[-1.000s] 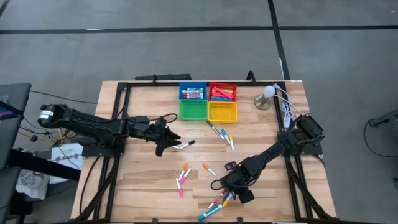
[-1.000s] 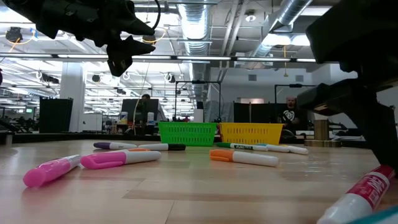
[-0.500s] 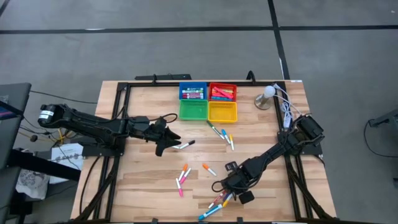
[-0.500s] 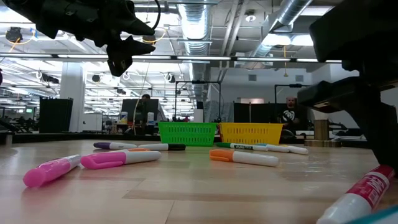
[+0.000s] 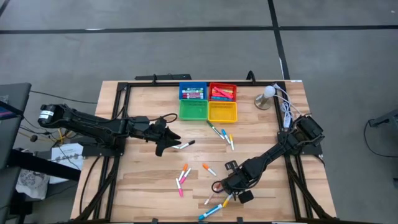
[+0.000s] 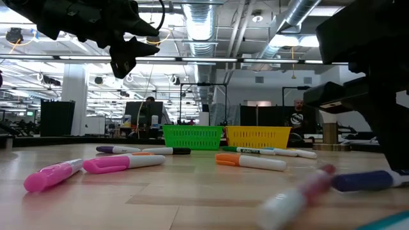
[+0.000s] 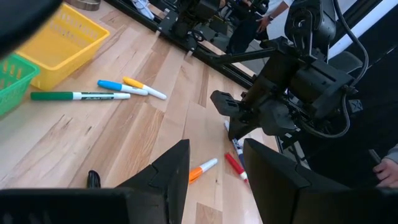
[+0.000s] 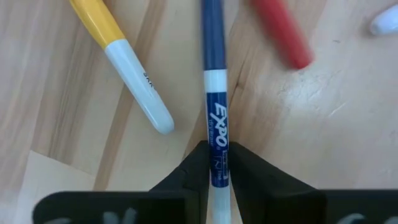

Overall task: Pick & Place Markers
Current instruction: Put the dark blue highlighter in the yellow bin

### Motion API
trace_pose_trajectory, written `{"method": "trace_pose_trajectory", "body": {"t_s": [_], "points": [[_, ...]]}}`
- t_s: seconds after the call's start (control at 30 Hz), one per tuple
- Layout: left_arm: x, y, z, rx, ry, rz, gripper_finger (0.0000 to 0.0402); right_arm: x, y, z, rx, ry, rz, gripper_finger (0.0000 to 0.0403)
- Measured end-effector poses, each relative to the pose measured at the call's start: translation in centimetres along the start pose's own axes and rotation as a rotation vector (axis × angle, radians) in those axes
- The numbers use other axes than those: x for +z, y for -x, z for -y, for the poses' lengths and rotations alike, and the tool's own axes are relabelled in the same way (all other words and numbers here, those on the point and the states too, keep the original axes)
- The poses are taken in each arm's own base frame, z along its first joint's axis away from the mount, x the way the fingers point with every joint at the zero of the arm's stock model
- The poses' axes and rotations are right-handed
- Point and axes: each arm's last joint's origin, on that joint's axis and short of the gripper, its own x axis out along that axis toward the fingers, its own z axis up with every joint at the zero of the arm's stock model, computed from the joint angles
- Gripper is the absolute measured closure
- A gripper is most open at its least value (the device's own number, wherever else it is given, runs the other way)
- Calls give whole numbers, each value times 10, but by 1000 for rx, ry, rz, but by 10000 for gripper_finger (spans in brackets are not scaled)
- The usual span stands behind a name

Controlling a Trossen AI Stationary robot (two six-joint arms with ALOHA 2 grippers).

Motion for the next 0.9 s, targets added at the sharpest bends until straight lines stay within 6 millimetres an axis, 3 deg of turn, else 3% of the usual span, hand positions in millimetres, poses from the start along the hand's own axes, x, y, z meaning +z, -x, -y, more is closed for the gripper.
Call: {"method": "trace_pose_trajectory", "body": {"t_s": [0.23,0.57,0.73,0.9], "points": [[0,0,0,0,0,0,251,-2,1,1,-10,-1,-17,373],[0,0,0,0,0,0,251,-3,5,4,-53,-8,-23,369],[0,0,0,0,0,0,251,-10,21,14,-102,-30,-41,375],[0,0,0,-2,0,4,251,-14,54,27,-133,-75,10,367]]}}
